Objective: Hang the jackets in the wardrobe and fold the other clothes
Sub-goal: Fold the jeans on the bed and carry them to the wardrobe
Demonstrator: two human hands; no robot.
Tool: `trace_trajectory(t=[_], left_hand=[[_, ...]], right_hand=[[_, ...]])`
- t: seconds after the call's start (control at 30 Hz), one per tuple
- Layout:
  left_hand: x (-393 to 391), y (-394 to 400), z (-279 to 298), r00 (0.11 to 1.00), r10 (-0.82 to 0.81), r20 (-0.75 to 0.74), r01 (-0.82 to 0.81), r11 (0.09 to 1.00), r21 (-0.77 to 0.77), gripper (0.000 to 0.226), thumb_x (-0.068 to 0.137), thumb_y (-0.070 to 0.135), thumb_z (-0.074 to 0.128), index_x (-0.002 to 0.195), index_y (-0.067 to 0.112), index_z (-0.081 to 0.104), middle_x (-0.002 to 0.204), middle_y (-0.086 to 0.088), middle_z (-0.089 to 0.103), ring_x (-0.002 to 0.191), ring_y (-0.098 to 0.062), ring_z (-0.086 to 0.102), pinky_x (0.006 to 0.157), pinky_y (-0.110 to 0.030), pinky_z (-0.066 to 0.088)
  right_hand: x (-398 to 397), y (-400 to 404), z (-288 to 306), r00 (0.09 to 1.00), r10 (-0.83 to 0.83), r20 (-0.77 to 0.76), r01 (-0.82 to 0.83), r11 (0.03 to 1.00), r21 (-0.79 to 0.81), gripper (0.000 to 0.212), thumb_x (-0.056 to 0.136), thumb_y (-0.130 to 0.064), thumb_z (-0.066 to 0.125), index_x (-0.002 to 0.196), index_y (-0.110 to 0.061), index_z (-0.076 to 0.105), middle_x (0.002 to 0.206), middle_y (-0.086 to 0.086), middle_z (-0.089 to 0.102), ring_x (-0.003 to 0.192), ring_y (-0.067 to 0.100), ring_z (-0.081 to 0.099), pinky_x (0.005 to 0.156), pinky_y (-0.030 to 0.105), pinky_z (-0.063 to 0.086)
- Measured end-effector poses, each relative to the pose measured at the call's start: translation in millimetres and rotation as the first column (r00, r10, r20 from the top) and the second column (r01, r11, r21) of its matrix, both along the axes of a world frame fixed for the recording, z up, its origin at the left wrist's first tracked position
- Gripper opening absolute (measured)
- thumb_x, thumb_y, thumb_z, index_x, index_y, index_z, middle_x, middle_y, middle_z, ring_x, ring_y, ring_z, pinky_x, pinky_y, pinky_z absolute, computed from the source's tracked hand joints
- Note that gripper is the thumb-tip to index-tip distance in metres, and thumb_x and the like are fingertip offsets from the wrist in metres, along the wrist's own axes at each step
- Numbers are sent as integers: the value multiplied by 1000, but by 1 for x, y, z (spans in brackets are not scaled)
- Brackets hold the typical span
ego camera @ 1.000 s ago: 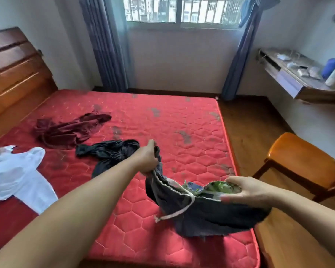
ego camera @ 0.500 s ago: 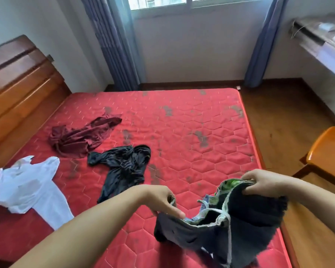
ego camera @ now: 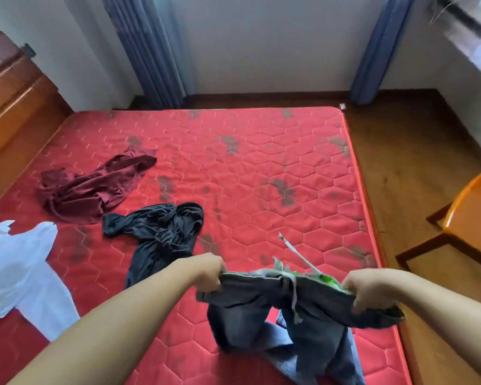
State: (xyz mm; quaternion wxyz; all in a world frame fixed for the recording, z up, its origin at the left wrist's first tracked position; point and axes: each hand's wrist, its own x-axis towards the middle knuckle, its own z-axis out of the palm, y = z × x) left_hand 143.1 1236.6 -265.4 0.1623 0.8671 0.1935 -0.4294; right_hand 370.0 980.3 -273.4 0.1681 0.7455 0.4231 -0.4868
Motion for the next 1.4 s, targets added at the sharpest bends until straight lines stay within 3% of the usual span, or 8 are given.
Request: trace_trajectory(t=[0.1,0.2,0.3,0.43,0.63,0.83,1.07,1.4], left_hand=[[29,21,-3,996,85,-36,-87,994,-72,10,84,24,55,85,24,65,89,-2,67,83,-24,63,79,-39,57],[82,65,30,910,208,358,-257,962,93,26,85,17,48,97,26,68,103,-2,69,97,-28,63,82,-34,52],[146,121,114,540,366,758,-547,837,-15,34,83,6,46,99,24,69,105,-5,70,102,-29,62,79,-31,46],[214,163,279,4,343,939,-577,768,-278,33,86,8,50,107,22,69,108,-7,71,106,-28,61,89,-32,48],[230,154,424,-382,138,914,-437,844,-310,36,87,1,49,116,11,67,105,-7,66,97,-17,55,74,-9,30],[191,147,363,-118,184,976,-379,900,-215,26,79,6,55,92,24,70,79,6,66,81,-16,60,66,-21,42],[127,120,89,575,-47,817,-267,933,241,17,85,30,65,101,27,69,101,-1,70,95,-29,63,77,-34,50],[-66,-16,-291,917,-52,394,-86,942,324,22,87,23,48,107,28,55,111,2,67,109,-20,61,86,-33,39]], right_hand=[[2,16,-12,993,105,61,-90,975,-201,24,77,-21,56,98,-18,67,88,3,65,76,19,58,68,30,48],[43,59,19,860,-337,384,222,923,314,26,81,-16,44,93,-27,63,108,-1,68,100,24,62,84,34,50],[105,130,102,593,-749,296,272,533,801,34,83,-12,48,107,-29,64,113,7,67,105,35,60,86,41,47],[168,205,273,502,-862,75,39,109,993,34,86,-13,49,113,-27,65,114,14,67,107,40,58,89,45,47],[190,206,433,393,-910,131,-393,-38,919,48,79,-14,40,122,-13,62,116,25,60,112,45,52,99,58,39],[178,159,371,455,-791,409,-510,145,848,49,72,-20,36,109,-10,68,107,20,62,96,41,59,89,52,45],[127,114,113,623,-302,722,-401,669,626,36,89,-26,52,122,-38,62,108,-2,60,102,25,61,83,35,44],[-96,-15,-284,879,-139,456,-69,909,411,23,89,-27,48,108,-33,59,107,-5,56,108,20,58,74,33,41]])
